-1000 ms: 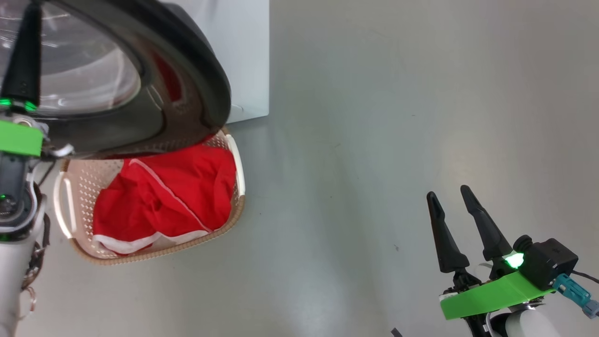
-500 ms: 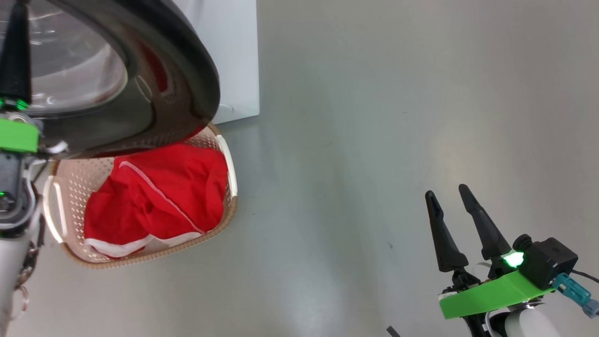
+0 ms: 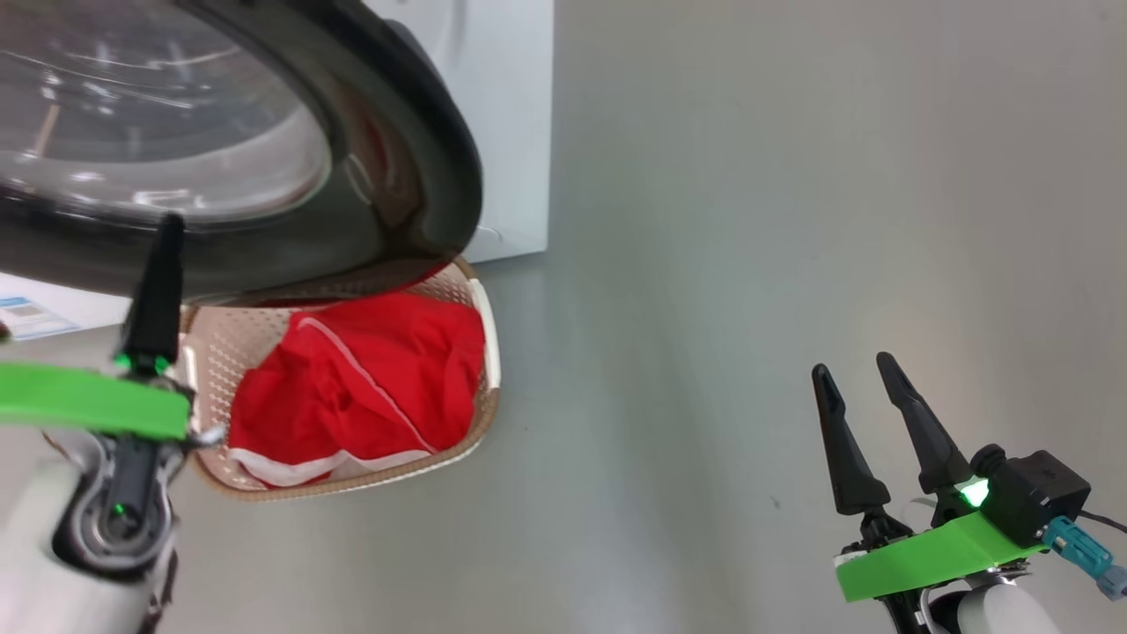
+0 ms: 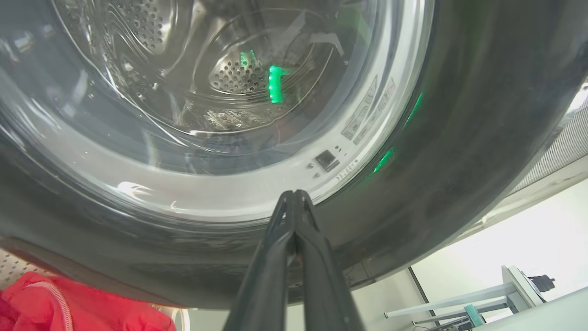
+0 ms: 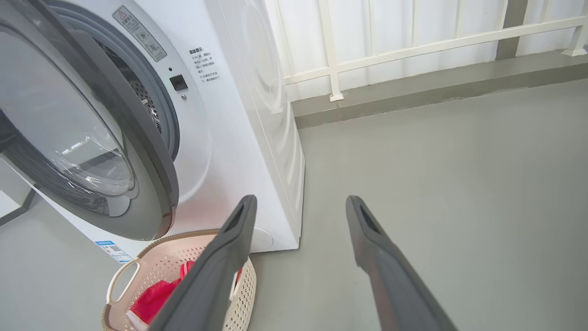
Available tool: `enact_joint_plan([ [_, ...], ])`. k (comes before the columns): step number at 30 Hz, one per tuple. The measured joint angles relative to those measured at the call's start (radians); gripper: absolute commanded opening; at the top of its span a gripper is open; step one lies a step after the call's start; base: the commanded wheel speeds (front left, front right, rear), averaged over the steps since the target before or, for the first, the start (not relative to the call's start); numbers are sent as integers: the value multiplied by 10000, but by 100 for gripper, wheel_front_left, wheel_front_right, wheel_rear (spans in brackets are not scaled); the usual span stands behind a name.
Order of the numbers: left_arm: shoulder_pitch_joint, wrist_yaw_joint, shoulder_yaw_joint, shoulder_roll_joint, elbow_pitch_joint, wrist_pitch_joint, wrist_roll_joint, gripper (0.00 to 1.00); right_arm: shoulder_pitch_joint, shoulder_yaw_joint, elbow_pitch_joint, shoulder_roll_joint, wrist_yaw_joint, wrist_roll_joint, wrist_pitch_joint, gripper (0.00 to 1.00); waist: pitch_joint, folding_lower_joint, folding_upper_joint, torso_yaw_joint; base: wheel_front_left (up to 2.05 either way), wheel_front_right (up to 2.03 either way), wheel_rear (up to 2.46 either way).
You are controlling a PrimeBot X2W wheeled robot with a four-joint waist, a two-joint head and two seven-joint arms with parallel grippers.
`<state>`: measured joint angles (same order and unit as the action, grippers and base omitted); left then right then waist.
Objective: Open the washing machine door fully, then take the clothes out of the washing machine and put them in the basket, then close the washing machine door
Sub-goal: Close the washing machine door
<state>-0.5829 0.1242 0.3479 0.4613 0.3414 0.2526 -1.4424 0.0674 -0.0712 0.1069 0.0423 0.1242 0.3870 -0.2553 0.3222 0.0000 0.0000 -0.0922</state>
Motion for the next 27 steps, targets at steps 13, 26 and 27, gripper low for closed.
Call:
enact_joint_plan([
  [13,2282,0,-1358,-970,-25,13,2220,0,-431,316,171,0,0,-384,0,100,-811,0,0,830,0,0,0],
  [26,4217,0,-2426,-1354,-297,13,4694,44,-948,537,322,-4,0,-462,0,100,-1562,0,0,1390,0,0,0],
  [27,4351,0,-2522,-1430,-337,13,4867,50,-1007,548,326,-4,0,-476,0,100,-1610,0,0,1416,0,0,0],
])
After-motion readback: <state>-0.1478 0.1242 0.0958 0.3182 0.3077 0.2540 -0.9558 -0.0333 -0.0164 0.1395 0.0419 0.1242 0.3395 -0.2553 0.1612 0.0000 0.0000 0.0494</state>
